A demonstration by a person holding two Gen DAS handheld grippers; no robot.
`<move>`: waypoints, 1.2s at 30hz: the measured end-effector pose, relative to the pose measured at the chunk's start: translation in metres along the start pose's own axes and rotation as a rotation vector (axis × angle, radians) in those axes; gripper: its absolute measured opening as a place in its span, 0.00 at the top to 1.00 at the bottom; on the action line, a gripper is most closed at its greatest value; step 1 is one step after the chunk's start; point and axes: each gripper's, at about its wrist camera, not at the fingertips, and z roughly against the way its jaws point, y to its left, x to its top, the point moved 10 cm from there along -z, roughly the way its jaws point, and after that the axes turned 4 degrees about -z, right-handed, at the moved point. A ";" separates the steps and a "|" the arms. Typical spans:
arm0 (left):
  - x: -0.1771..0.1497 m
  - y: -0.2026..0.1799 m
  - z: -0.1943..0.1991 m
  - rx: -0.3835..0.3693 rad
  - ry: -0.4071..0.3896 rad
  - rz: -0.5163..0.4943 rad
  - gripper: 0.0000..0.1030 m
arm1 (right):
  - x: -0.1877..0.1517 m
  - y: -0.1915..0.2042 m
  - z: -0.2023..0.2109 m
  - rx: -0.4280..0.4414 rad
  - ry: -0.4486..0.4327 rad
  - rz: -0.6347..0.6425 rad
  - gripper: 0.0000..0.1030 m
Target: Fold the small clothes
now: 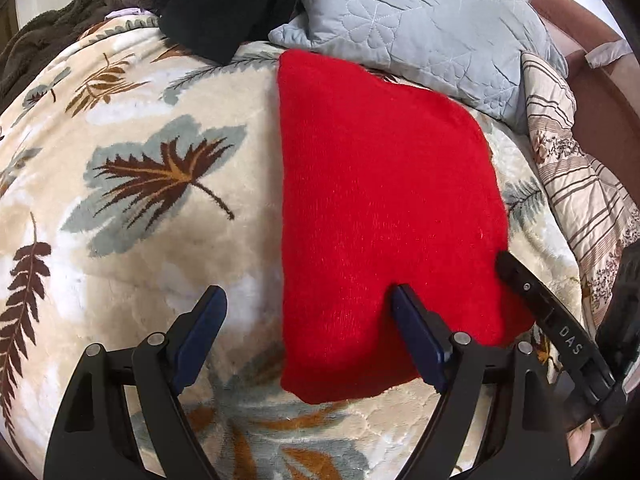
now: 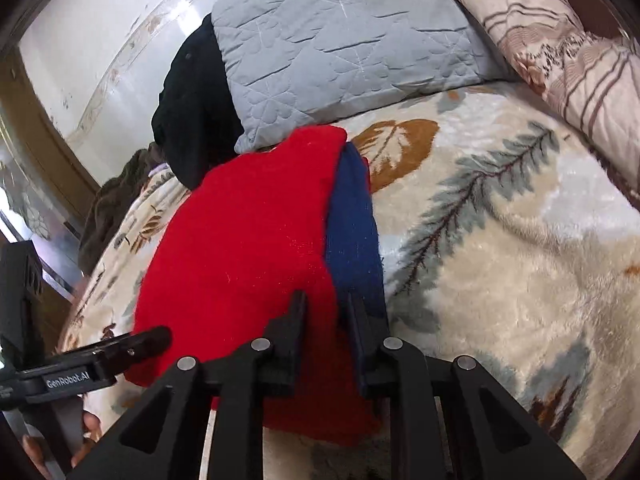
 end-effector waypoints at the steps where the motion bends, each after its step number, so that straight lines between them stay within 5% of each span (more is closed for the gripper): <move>1: 0.000 0.000 0.001 0.002 -0.002 0.000 0.17 | 0.001 0.000 0.000 -0.002 0.001 0.003 0.81; 9: 0.000 -0.004 0.007 0.030 0.008 -0.027 0.17 | 0.000 0.001 0.004 -0.005 0.000 -0.015 0.77; 16: 0.038 0.008 0.038 -0.103 -0.051 0.074 0.17 | 0.046 0.012 0.011 0.053 -0.066 -0.084 0.73; 23: 0.056 0.025 -0.017 -0.127 0.096 0.179 0.16 | 0.046 0.006 -0.041 -0.064 0.039 0.007 0.75; 25: 0.057 0.028 -0.021 -0.206 0.121 0.230 0.16 | 0.053 0.001 -0.032 0.005 0.022 -0.050 0.71; 28: 0.065 0.034 -0.017 -0.318 0.106 0.283 0.17 | 0.064 -0.026 -0.018 0.134 -0.006 -0.233 0.45; 32: 0.064 0.026 -0.030 -0.492 0.174 0.377 0.17 | 0.058 -0.047 -0.031 0.232 0.064 -0.334 0.43; 36: 0.058 0.005 -0.047 -0.537 0.230 0.386 0.17 | 0.042 -0.032 -0.052 0.323 0.151 -0.338 0.40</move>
